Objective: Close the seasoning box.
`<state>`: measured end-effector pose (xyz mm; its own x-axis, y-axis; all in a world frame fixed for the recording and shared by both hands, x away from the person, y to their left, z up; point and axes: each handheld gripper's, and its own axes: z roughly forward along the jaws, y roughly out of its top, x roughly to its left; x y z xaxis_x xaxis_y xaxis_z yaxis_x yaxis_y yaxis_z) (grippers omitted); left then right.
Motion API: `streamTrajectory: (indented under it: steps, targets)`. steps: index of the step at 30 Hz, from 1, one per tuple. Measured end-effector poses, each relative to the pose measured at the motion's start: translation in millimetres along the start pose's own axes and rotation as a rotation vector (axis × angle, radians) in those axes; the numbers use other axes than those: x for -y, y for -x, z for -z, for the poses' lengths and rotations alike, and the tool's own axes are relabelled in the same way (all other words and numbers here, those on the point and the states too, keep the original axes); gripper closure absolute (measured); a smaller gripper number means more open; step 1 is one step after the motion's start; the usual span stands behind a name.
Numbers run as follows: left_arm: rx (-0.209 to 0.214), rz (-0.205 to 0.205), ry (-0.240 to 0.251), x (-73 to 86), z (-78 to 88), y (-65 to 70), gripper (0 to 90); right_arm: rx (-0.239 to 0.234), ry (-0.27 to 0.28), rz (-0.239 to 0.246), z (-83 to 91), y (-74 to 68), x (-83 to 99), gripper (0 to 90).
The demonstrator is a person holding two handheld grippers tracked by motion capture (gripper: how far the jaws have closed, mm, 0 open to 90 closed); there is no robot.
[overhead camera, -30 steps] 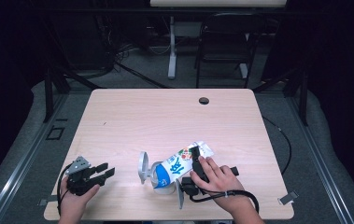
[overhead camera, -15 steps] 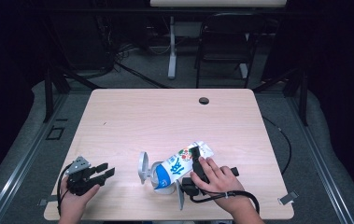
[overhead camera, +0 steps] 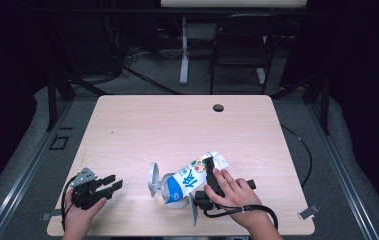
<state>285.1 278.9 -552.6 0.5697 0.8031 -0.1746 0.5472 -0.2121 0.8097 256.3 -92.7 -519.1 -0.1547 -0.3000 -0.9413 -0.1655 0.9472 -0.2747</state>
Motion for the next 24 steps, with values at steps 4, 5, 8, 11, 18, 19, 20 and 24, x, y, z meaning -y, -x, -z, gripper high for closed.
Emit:
streamTrajectory:
  steps: [4,5,8,11,18,19,20,24]
  targets:
    - [0.0,0.0,0.0,0.0,-0.1,0.0,58.5,0.005,-0.002,0.007,0.2,0.0,-0.2,54.2]
    - [0.0,0.0,0.0,0.0,-0.2,0.0,58.5,0.006,-0.003,0.009,0.3,0.1,-0.2,54.2]
    - [0.0,0.0,0.0,0.1,-0.2,-0.1,58.5,0.01,-0.008,0.014,0.7,0.3,-0.4,54.4]
    - [0.0,0.002,0.0,0.2,-0.2,-0.1,58.5,0.011,-0.008,0.015,0.8,0.3,-0.4,54.5]
    - [0.0,-0.001,-0.001,0.1,0.0,0.1,58.5,0.013,-0.008,0.02,1.0,0.7,-0.5,54.6]
    - [0.0,-0.001,-0.001,0.1,0.0,0.1,58.5,0.013,-0.009,0.021,1.1,0.8,-0.6,54.7]
    - [0.0,0.0,0.0,0.1,0.0,0.1,58.5,0.013,-0.008,0.022,1.1,0.8,-0.6,54.7]
    - [0.0,0.001,0.001,0.0,0.0,0.1,58.5,0.013,-0.009,0.026,1.5,1.2,-0.6,54.9]
